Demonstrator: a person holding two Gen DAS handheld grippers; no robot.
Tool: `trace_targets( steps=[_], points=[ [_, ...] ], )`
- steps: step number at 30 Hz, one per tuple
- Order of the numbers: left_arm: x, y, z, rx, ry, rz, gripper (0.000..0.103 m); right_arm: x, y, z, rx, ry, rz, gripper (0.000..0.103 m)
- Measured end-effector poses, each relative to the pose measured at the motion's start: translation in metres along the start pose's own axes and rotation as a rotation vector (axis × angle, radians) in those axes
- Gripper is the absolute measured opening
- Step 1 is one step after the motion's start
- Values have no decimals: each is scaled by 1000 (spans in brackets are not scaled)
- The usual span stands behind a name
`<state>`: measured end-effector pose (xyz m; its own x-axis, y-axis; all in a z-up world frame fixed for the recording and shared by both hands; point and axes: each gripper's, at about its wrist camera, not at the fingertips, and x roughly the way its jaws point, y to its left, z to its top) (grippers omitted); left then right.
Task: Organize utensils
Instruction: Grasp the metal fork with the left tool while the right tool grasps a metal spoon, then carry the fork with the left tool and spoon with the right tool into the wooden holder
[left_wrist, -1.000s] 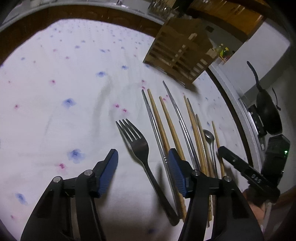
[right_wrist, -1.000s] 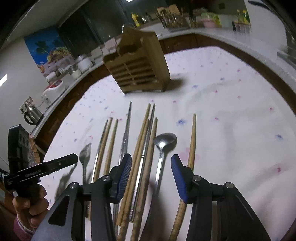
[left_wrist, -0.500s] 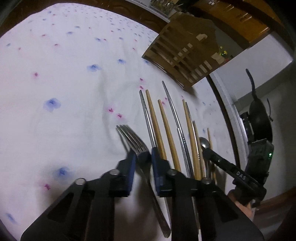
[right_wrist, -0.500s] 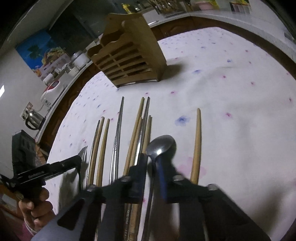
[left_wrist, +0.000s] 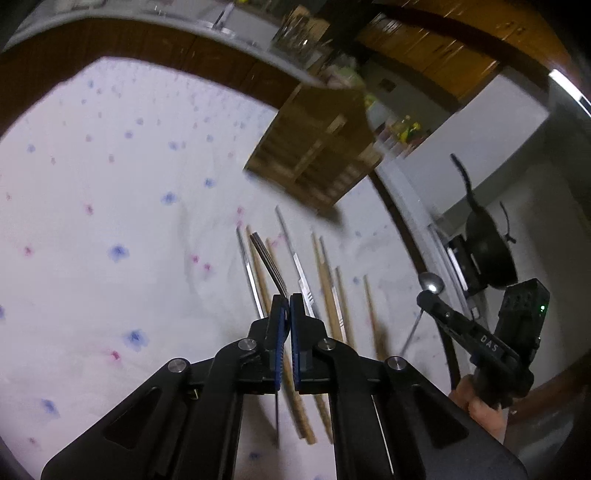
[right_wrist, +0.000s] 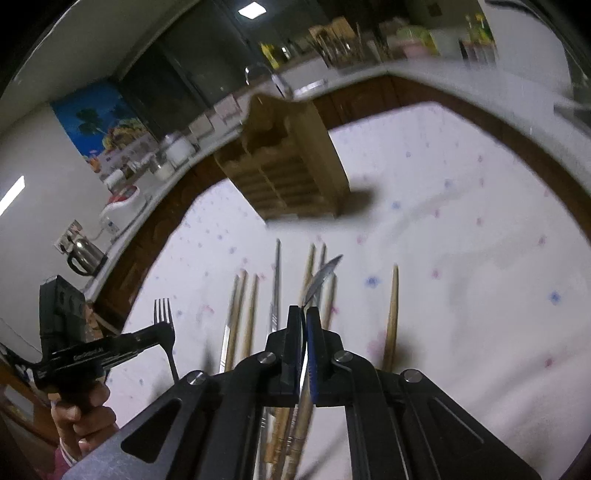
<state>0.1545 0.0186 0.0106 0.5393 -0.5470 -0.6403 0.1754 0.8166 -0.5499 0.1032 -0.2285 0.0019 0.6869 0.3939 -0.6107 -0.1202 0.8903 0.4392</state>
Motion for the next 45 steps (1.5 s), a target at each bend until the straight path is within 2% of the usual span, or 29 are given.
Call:
trace_targets(
  steps=[5,9,20,27,32,38,42,45],
  points=[
    [-23,-9,12,20,-71,-15,2,-25,15,18,-40,-95,-14,2],
    [-31,-12,19,45,-112,20,2,-32,25,29,-79,-144,-33,2],
    [-29,-14,35,52,-137,16,2,-29,32,41,-113,-165,-46,2],
    [-27,-22,63,69,-164,4,2,-29,35,60,-141,-198,-72,2],
    [-28,-38,102,102,-219,-4,2,-30,46,86,-191,-243,-98,2],
    [-23,-61,175,137,-318,-26,2,-29,68,140,-268,-329,-130,2],
    [-6,-62,218,137,-368,-54,3,-15,77,177,-310,-354,-156,2],
    [19,-56,236,141,-384,-51,3,5,80,193,-343,-352,-177,2]
  ],
)
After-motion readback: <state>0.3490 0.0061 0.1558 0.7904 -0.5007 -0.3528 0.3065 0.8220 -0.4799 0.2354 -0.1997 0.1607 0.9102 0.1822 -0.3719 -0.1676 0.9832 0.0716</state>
